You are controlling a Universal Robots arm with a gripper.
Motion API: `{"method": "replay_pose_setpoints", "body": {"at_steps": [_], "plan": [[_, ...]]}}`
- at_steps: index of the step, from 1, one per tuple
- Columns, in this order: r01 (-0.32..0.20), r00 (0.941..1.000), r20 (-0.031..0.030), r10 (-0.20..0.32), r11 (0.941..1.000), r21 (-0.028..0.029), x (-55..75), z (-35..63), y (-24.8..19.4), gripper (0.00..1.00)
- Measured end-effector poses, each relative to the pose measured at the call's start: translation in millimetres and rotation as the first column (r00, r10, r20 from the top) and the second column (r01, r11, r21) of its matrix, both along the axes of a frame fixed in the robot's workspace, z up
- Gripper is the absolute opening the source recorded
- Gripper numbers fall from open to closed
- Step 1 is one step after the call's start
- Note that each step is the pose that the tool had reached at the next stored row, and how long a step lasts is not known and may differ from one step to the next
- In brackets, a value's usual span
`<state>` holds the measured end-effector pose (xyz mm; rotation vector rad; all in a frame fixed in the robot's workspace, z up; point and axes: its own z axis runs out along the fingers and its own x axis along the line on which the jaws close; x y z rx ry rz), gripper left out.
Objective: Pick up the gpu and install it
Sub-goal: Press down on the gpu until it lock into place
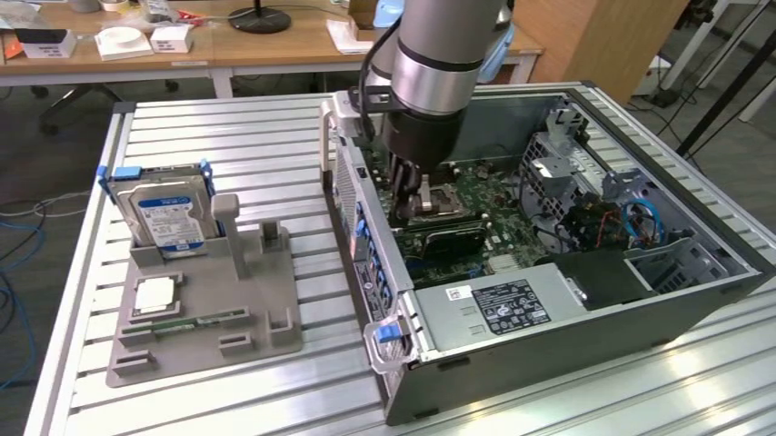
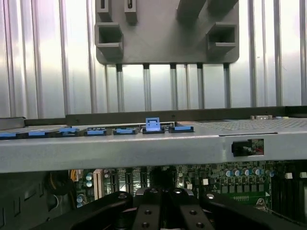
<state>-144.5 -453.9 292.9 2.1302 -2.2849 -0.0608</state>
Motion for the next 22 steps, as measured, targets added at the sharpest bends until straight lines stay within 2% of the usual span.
{"method": "replay_pose_setpoints", "body": {"at_steps": [10, 15, 22], "plan": [[0.000, 1.0000, 0.0001, 0.000, 1.0000, -0.0001, -3.4, 0.0, 1.3, 0.11], [0.000, 1.0000, -0.0035, 0.000, 1.0000, -0.0001, -5.4, 0.1, 1.3, 0.11], [0.000, 1.0000, -0.0040, 0.000, 1.0000, -0.0001, -7.8, 0.1, 0.4, 0.11]]}}
